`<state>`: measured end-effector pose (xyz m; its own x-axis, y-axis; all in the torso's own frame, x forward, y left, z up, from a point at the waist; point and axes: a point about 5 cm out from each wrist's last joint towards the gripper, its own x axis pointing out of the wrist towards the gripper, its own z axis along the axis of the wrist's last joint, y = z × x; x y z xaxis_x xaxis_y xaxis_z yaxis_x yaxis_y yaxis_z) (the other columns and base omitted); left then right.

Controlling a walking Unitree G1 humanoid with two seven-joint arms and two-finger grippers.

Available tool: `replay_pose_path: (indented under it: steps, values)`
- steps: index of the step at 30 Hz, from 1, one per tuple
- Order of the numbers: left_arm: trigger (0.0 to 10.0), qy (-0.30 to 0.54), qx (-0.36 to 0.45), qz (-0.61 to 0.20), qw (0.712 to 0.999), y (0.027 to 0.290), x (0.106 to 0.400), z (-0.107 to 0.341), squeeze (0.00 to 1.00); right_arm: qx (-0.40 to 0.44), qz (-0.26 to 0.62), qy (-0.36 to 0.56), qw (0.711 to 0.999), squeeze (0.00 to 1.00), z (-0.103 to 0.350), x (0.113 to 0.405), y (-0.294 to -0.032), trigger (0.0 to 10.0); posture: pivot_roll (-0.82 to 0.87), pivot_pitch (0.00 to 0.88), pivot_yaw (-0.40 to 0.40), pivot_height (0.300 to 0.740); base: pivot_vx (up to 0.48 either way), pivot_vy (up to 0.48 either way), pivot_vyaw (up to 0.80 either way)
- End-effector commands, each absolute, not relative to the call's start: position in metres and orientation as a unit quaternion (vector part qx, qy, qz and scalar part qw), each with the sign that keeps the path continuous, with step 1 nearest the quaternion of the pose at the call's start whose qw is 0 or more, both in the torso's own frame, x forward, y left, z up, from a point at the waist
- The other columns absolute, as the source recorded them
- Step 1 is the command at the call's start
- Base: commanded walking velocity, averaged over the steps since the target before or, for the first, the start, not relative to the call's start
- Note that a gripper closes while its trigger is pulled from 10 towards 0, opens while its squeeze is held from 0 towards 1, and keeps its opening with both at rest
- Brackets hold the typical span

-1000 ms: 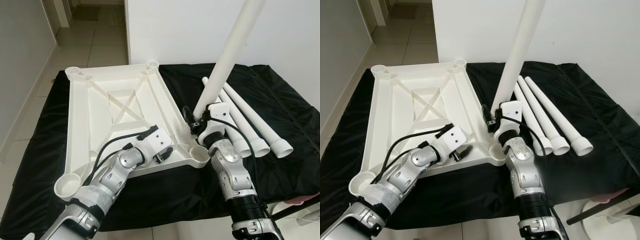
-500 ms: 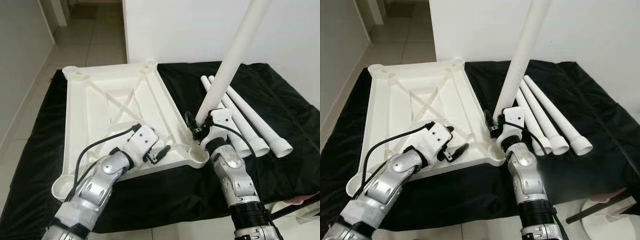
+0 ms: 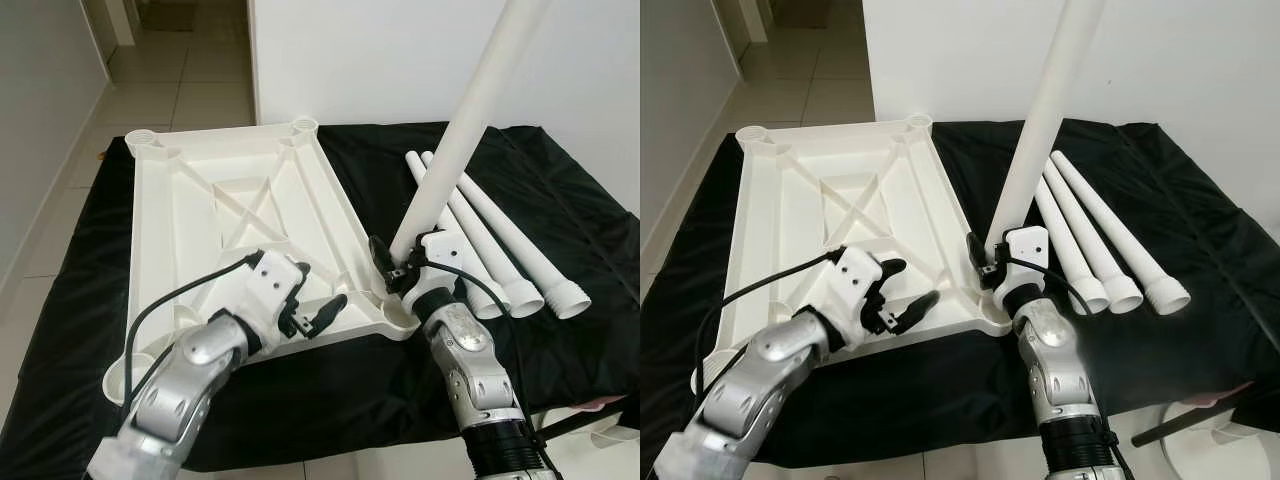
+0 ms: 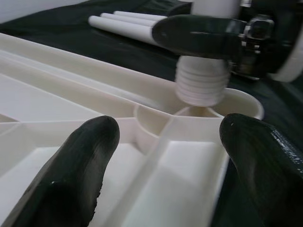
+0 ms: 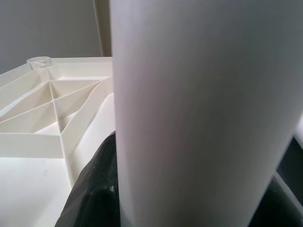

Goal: Building children table

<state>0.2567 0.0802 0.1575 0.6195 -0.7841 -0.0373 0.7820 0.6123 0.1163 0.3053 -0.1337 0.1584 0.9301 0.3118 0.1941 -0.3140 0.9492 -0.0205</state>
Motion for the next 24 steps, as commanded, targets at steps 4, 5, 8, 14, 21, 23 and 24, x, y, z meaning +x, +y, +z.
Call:
replay_pose_path:
  steps: [4,5,8,14,21,23,24]
  values:
    - [10.0,-0.004,0.060,-0.463,0.885,0.077,0.249,0.158,0.00,0.003,0.166,-0.110,0.980,0.00,0.161,0.301,-0.133,10.0,-0.01,0.040,-0.043,0.740,0.000,0.000,0.00]
    - [10.0,-0.002,0.060,-0.464,0.884,0.077,0.248,0.157,0.00,0.001,0.169,-0.110,0.979,0.00,0.161,0.300,-0.133,10.0,-0.01,0.039,-0.046,0.740,0.000,0.000,0.00]
    - [10.0,0.003,0.070,-0.465,0.882,0.080,0.245,0.157,0.00,-0.012,0.178,-0.104,0.978,0.00,0.157,0.297,-0.133,10.0,-0.01,0.037,-0.050,0.740,0.000,0.000,0.00]
    - [10.0,0.019,0.054,-0.468,0.882,0.079,0.240,0.156,0.00,-0.017,0.186,-0.090,0.978,0.00,0.148,0.289,-0.134,10.0,-0.01,0.039,-0.051,0.740,0.000,0.000,0.00]
    - [10.0,0.026,0.054,-0.473,0.879,0.079,0.238,0.154,0.00,-0.025,0.187,-0.080,0.979,0.00,0.141,0.285,-0.136,10.0,-0.01,0.038,-0.049,0.740,0.000,0.000,0.00]
    - [10.0,0.026,0.057,-0.475,0.878,0.079,0.237,0.155,0.00,-0.032,0.189,-0.077,0.979,0.00,0.138,0.283,-0.138,10.0,-0.01,0.041,-0.046,0.740,0.000,0.000,0.00]
    - [10.0,0.026,0.057,-0.475,0.878,0.079,0.237,0.155,0.00,-0.032,0.189,-0.077,0.979,0.00,0.138,0.283,-0.138,10.0,-0.01,0.041,-0.046,0.740,0.000,0.000,0.00]
